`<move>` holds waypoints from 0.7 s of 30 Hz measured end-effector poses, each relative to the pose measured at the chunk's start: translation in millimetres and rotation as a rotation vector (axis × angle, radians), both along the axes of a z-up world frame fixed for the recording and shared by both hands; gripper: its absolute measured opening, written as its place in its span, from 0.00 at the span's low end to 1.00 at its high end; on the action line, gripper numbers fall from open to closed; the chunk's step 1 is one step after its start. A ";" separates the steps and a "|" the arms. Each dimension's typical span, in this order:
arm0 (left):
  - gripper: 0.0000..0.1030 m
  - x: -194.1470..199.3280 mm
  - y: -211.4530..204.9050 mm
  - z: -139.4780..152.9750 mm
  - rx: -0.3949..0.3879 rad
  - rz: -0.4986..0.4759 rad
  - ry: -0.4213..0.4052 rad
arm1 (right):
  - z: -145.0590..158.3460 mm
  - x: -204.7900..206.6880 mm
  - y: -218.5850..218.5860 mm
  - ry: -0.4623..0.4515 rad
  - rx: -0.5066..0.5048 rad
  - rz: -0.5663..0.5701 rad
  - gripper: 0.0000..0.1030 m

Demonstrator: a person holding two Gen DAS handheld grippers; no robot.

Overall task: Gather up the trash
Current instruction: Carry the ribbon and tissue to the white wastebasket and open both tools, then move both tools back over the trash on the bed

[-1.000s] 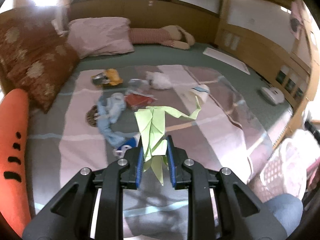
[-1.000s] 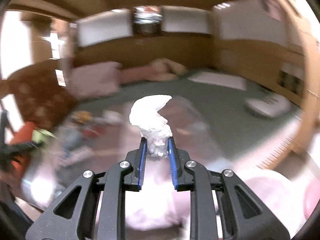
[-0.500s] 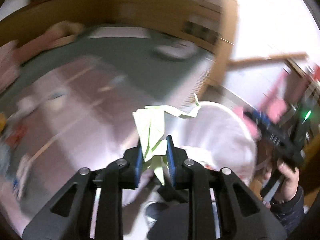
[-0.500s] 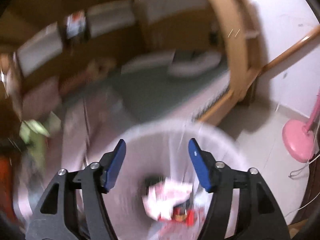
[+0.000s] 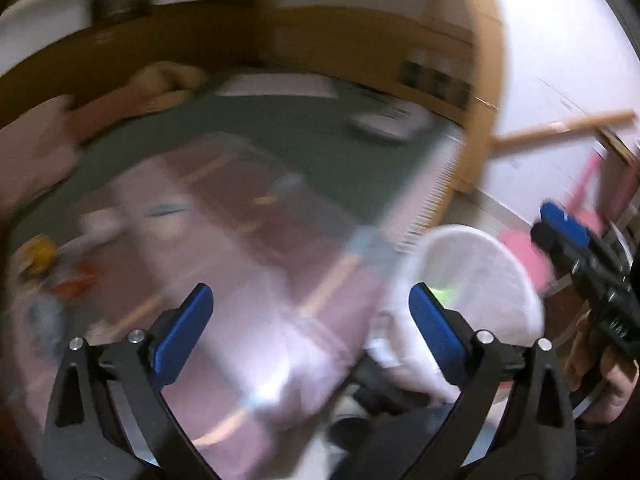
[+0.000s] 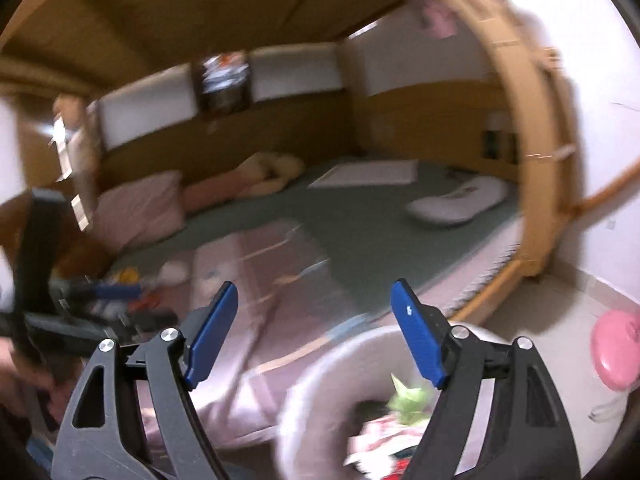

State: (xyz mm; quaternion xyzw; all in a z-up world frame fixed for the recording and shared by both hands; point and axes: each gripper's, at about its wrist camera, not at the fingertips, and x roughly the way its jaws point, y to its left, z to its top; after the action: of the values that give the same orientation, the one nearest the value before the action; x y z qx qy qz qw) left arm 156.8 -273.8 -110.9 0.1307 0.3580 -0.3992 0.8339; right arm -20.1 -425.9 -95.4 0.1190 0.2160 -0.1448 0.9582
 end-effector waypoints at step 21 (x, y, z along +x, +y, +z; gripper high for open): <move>0.97 92.5 237.8 -49.6 -0.092 0.652 0.107 | -32.8 174.5 196.0 0.143 -0.055 0.402 0.76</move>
State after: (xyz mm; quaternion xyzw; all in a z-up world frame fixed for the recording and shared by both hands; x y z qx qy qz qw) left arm 249.2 -36.0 -160.5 -0.0497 0.4061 -0.1331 0.9027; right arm 154.4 -229.9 -128.1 0.0368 0.2990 0.0354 0.9529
